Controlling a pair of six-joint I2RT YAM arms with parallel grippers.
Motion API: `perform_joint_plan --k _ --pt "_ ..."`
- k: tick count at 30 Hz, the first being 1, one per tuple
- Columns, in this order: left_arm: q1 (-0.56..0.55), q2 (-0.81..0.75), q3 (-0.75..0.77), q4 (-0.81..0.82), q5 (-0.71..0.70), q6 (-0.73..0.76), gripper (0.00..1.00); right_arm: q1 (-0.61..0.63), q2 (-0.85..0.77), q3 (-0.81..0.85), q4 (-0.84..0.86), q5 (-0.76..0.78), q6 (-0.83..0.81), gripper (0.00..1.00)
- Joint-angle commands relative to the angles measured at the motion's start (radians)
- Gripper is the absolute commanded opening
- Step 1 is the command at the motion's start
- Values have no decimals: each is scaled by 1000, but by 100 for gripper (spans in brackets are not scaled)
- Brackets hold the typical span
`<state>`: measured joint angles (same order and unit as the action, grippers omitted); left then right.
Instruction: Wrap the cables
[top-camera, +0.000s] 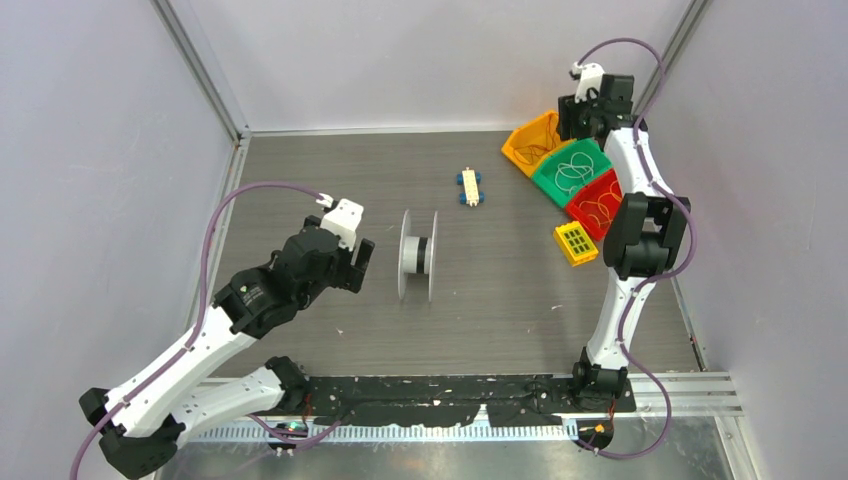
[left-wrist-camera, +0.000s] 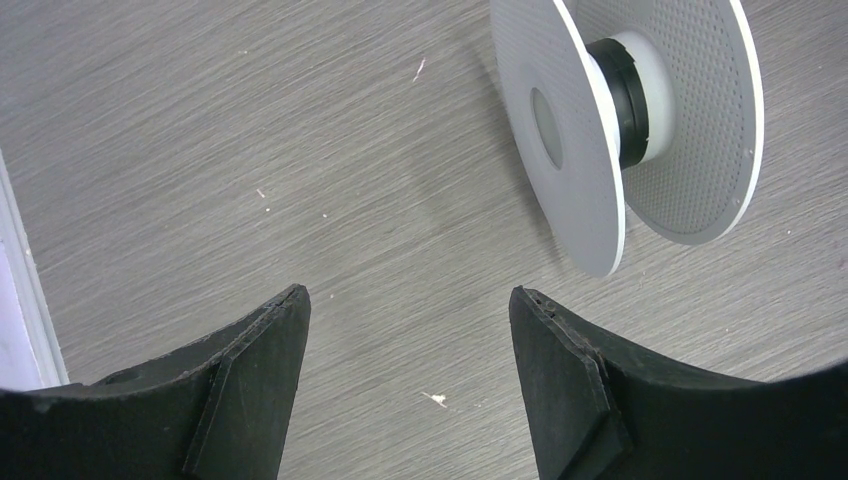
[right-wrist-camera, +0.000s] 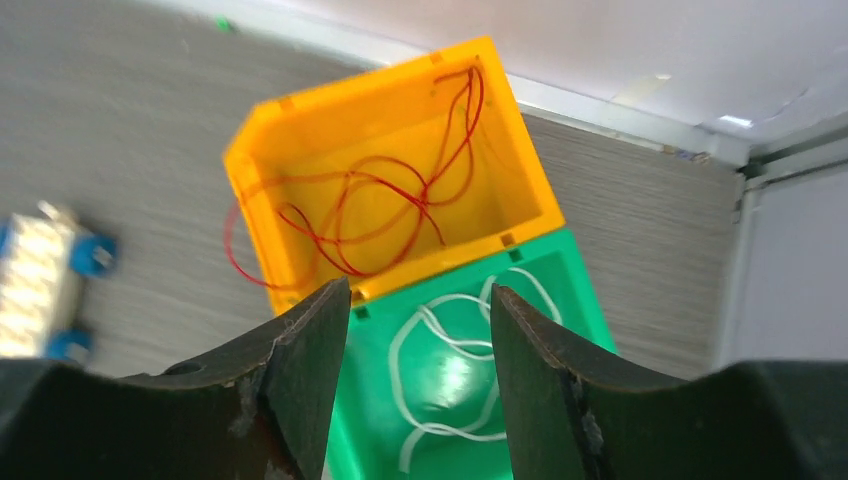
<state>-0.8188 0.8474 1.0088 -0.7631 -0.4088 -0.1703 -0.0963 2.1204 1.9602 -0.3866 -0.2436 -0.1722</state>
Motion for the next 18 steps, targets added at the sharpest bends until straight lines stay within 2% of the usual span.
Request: perform_joint_plan --k 1,4,6,9,13,18 --pt "0 -15 4 43 13 9 74 -3 -26 -30 -52 -33 -555 58" --pt "0 -14 2 43 6 9 74 -3 -32 -89 -71 -71 -843 60" --pt "0 -10 1 45 4 9 74 -5 -27 -101 -71 -64 -943 59" --pt "0 -7 3 45 2 9 74 -28 -6 -59 -116 -109 -1025 54" --pt "0 0 1 45 -1 9 74 -46 16 -68 -212 -137 -1163 53" --pt "0 4 3 45 0 9 74 -45 82 -34 -230 -92 -1197 51"
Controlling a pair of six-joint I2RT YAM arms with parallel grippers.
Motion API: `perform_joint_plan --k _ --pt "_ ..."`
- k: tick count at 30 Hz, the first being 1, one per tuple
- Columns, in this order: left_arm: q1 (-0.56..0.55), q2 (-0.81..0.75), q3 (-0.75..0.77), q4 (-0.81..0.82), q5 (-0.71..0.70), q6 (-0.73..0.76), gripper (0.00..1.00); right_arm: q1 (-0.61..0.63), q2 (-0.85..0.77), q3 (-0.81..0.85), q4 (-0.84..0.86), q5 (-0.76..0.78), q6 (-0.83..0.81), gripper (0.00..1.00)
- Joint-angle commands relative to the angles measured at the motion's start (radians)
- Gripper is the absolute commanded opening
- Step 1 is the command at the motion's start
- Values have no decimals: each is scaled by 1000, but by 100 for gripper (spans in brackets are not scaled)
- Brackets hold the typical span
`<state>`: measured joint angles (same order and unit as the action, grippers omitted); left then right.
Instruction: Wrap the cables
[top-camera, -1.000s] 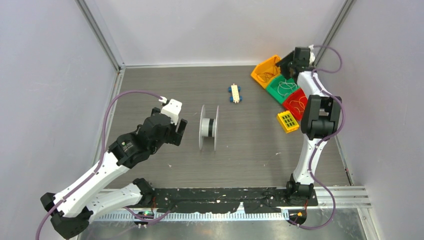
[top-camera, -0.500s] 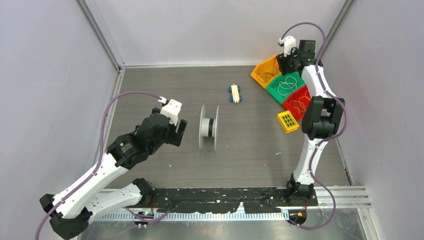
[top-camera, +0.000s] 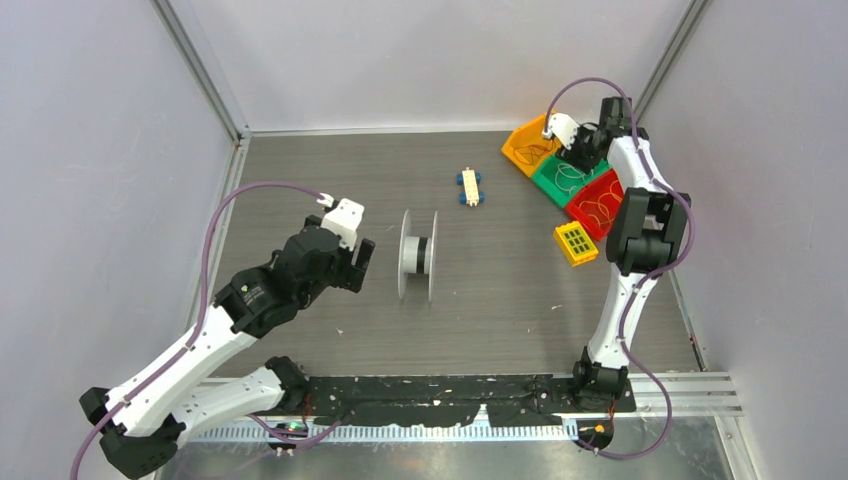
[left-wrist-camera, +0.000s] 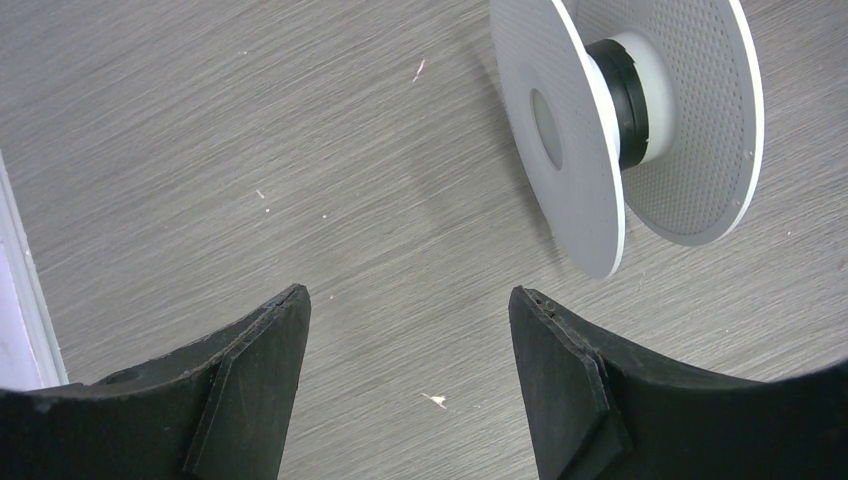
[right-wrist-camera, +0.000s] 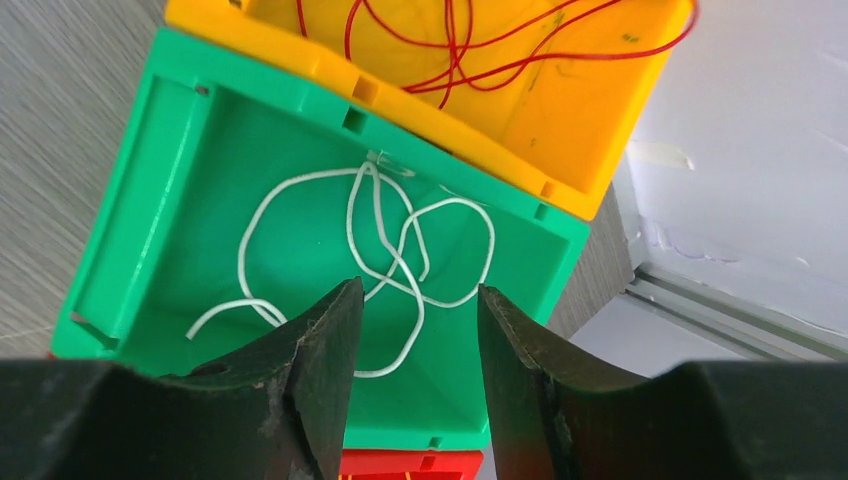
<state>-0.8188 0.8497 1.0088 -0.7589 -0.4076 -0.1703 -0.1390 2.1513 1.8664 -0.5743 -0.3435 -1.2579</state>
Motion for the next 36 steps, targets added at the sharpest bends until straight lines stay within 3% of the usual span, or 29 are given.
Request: perform_joint_plan --k 1,15,19,25,36 --pt "0 3 1 41 -2 9 74 -2 64 72 -31 19 -110 51" --pt "0 -7 -1 43 -13 9 74 0 127 101 7 140 -216 49" --pt "0 -5 3 42 -17 11 74 -3 120 93 -9 113 -260 45" --pt "0 -14 3 41 -22 11 74 -7 120 106 -59 54 -351 51" --pt "0 -4 3 42 -59 20 74 2 125 95 -51 75 -470 48"
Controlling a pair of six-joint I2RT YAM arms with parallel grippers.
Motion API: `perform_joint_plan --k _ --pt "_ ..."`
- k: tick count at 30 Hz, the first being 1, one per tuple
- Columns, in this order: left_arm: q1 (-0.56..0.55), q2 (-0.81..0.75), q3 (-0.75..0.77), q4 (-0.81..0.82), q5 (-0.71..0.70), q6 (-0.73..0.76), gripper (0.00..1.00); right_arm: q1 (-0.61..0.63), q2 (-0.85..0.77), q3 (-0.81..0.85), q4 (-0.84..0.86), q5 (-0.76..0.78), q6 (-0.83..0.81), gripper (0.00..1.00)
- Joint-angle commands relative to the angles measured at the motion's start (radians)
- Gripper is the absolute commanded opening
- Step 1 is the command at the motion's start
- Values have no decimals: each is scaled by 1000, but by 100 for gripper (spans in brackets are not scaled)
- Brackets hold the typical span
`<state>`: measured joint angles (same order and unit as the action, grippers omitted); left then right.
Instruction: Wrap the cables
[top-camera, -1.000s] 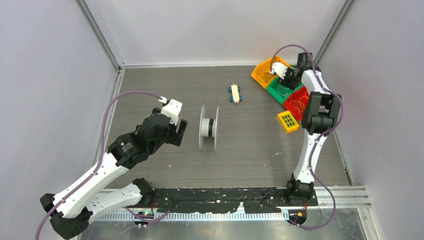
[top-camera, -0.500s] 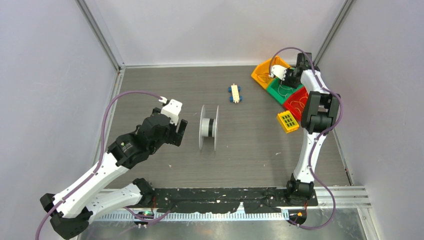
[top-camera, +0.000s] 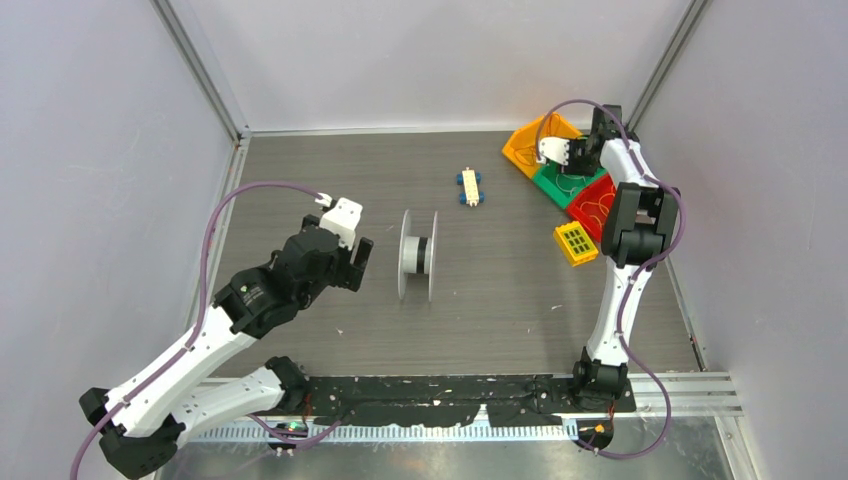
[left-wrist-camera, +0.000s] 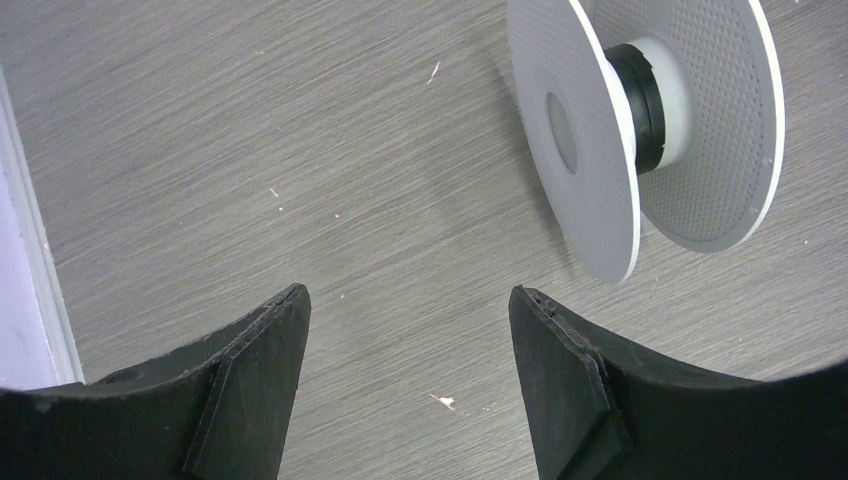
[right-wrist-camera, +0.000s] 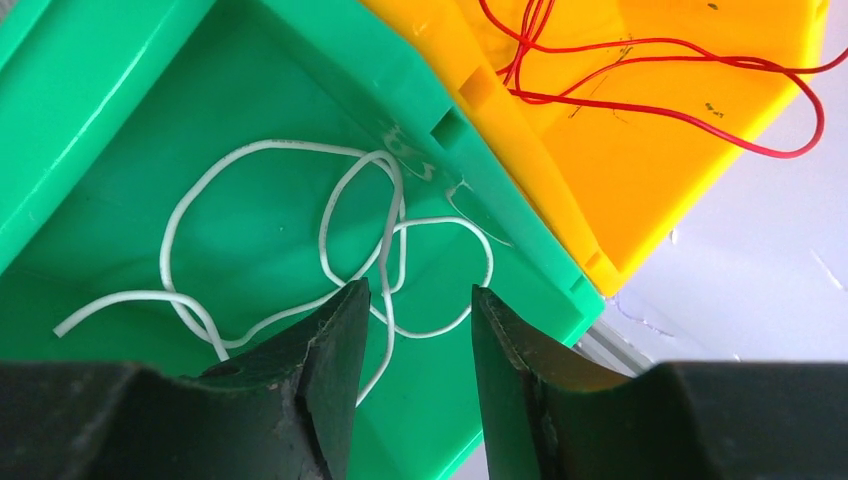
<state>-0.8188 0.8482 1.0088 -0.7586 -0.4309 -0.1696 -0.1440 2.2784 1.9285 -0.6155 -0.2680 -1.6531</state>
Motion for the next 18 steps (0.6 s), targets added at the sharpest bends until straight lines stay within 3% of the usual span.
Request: perform_joint_plan --k 1,11,15,18 --pt "0 0 2 42 -40 20 74 9 -5 28 -16 3 -96 47" --pt "0 23 6 44 -70 31 74 21 -16 41 -94 -19 -127 42" --pt "0 26 7 51 -77 36 74 23 -16 68 -145 -128 -90 42" --pt "0 30 5 52 -87 39 75 27 -50 -9 -62 -186 -89 43"
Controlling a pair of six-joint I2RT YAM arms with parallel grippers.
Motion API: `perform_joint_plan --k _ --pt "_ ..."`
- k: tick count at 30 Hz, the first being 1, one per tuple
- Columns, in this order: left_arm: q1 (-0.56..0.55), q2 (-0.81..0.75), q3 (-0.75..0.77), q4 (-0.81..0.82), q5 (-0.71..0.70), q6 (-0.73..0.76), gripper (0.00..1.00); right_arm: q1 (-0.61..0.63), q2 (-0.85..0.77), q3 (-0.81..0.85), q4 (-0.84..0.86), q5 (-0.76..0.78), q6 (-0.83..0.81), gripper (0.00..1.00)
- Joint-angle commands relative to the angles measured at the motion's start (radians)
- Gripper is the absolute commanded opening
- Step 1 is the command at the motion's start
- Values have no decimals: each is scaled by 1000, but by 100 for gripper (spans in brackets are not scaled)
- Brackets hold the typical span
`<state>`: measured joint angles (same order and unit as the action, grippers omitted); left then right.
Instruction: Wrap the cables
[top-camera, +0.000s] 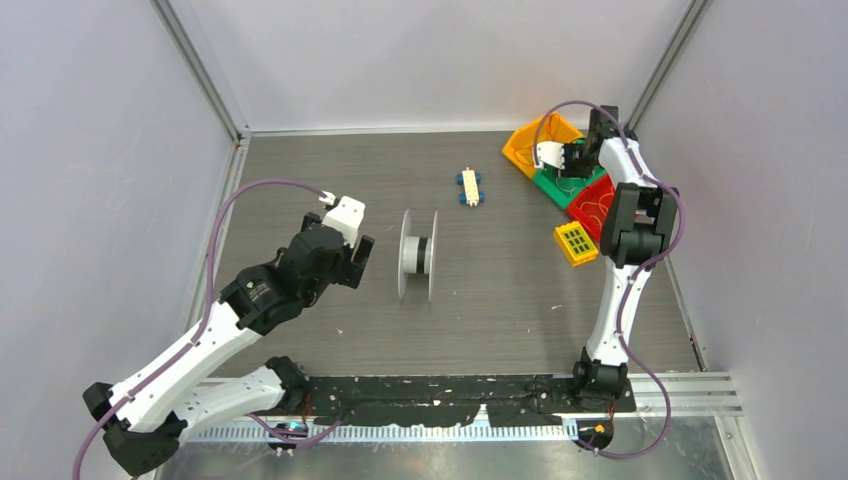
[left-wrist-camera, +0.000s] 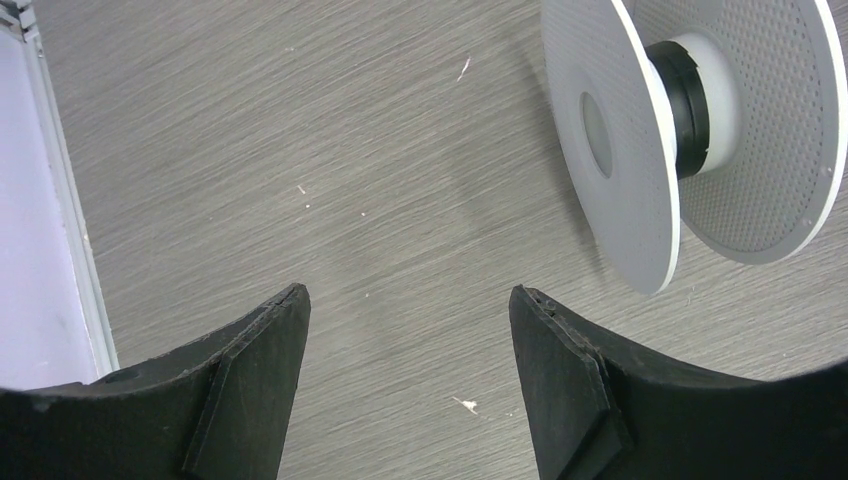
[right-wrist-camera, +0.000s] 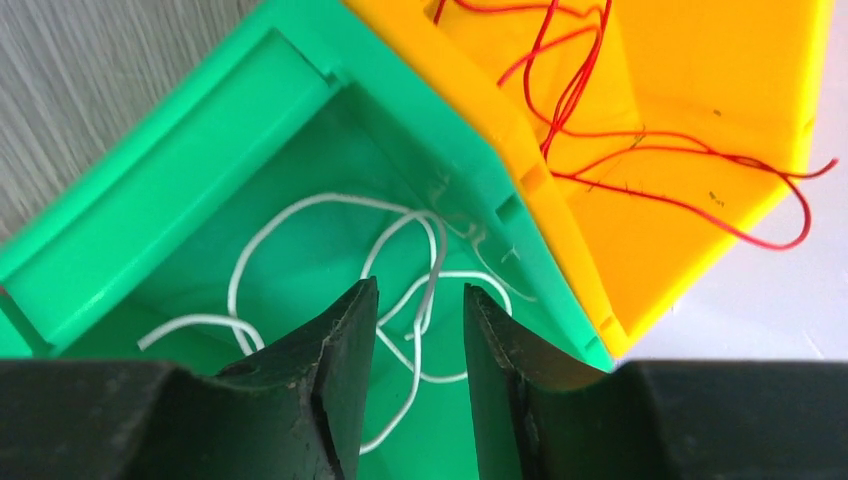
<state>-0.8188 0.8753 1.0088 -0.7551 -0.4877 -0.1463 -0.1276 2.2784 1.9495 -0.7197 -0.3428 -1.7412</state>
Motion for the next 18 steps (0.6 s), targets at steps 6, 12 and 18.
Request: perform_joint_plan --k 6,12,18 --pt "0 -6 4 52 -17 14 75 27 -44 -53 152 -94 66 49" --pt "0 -24 4 48 -22 14 75 50 -87 -152 288 21 215 51" --pt "0 -68 -5 47 -5 6 75 48 -167 -313 445 145 385 72"
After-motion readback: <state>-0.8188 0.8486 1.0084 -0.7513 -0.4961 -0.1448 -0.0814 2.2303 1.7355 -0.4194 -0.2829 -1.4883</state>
